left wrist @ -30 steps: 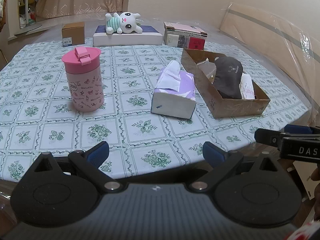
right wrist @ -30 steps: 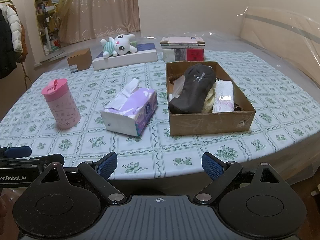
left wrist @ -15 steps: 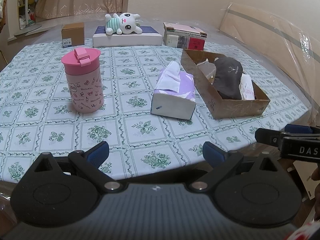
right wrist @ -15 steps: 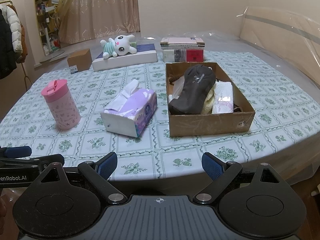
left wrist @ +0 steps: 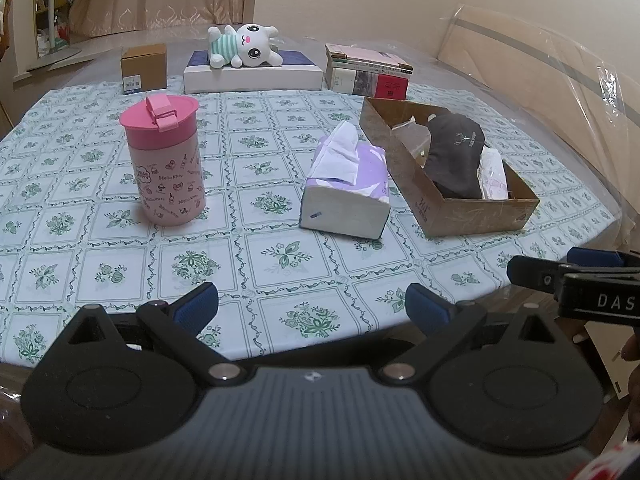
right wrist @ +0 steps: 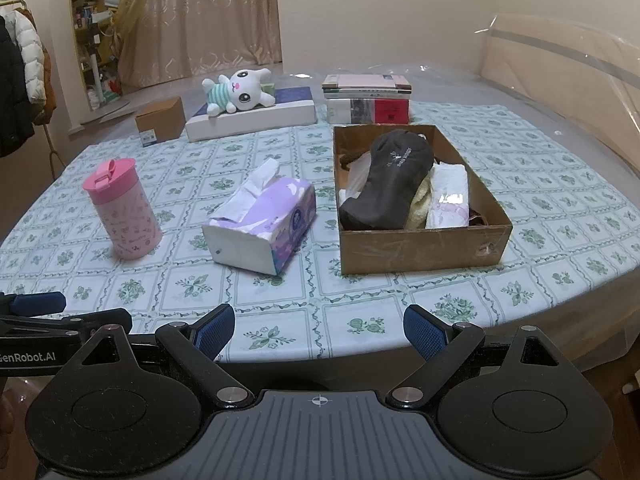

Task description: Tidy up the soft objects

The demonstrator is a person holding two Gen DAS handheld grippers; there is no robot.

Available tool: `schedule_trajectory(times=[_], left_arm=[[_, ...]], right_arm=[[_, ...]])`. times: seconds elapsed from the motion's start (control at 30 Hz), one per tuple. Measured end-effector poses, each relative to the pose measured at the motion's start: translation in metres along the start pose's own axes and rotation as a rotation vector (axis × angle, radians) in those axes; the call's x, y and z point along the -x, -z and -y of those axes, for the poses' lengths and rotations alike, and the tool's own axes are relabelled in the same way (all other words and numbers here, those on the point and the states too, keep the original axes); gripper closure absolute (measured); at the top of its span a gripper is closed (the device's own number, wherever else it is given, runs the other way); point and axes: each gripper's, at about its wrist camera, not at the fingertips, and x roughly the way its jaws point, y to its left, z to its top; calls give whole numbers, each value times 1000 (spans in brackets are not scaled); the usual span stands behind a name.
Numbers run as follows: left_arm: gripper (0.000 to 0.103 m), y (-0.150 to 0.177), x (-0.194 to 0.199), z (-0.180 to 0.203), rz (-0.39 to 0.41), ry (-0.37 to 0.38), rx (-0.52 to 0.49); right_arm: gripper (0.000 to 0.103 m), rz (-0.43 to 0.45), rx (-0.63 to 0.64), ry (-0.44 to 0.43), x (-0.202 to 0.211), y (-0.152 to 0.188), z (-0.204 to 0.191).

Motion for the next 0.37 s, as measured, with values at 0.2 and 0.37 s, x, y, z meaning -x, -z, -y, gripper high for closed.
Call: schedule_trajectory(times=[0.2, 0.37], left_arm=[[4, 0, 0, 0, 11, 3, -9], [4, 0, 1, -1, 14, 8, 0]], right_arm=[[12, -1, 1, -1, 0, 0, -1], [12, -2, 2, -3, -1, 0, -3]])
